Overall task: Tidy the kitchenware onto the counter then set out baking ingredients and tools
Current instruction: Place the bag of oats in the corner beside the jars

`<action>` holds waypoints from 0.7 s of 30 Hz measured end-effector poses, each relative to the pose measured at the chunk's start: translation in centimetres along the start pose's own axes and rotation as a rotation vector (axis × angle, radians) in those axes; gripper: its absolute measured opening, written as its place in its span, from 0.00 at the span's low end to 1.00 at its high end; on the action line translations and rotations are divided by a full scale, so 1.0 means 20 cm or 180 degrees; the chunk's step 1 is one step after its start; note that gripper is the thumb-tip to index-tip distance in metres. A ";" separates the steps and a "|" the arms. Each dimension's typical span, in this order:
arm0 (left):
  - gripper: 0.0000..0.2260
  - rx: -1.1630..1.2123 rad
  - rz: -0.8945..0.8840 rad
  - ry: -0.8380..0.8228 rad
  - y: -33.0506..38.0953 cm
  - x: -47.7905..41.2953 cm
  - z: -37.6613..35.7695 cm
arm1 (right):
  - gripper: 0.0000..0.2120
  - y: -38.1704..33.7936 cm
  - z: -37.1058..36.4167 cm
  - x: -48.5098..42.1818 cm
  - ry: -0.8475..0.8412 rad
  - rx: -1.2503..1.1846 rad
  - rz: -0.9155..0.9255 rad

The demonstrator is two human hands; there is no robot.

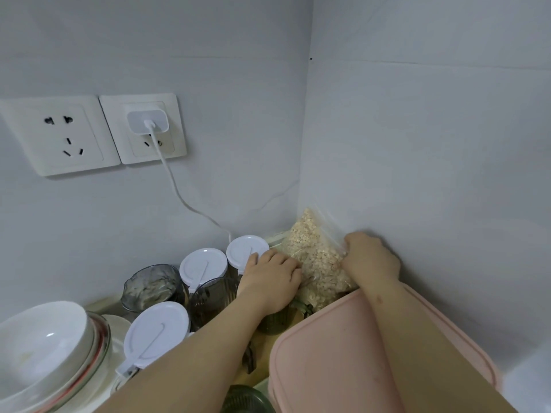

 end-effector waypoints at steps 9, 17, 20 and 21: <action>0.19 -0.0030 0.0003 -0.0025 0.00 0.00 0.00 | 0.10 0.00 0.00 -0.02 0.0001 -0.0394 -0.0003; 0.19 -0.0050 0.0008 -0.0030 0.00 0.00 0.00 | 0.16 -0.05 -0.13 -0.02 -0.0742 -0.0073 0.0240; 0.19 -0.0052 0.0005 -0.0026 0.00 0.00 0.00 | 0.05 -0.05 -0.13 -0.05 -0.0566 -0.0362 0.0367; 0.19 -0.0045 0.0002 -0.0026 0.00 0.00 0.00 | 0.10 -0.03 -0.11 -0.07 -0.0434 -0.0709 0.0338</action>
Point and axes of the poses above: each hand's wrist, its own x-axis away from the middle knuckle, its own z-axis out of the back of the hand, y = z × x, the point moved 9 cm from there along -x, towards the middle knuckle
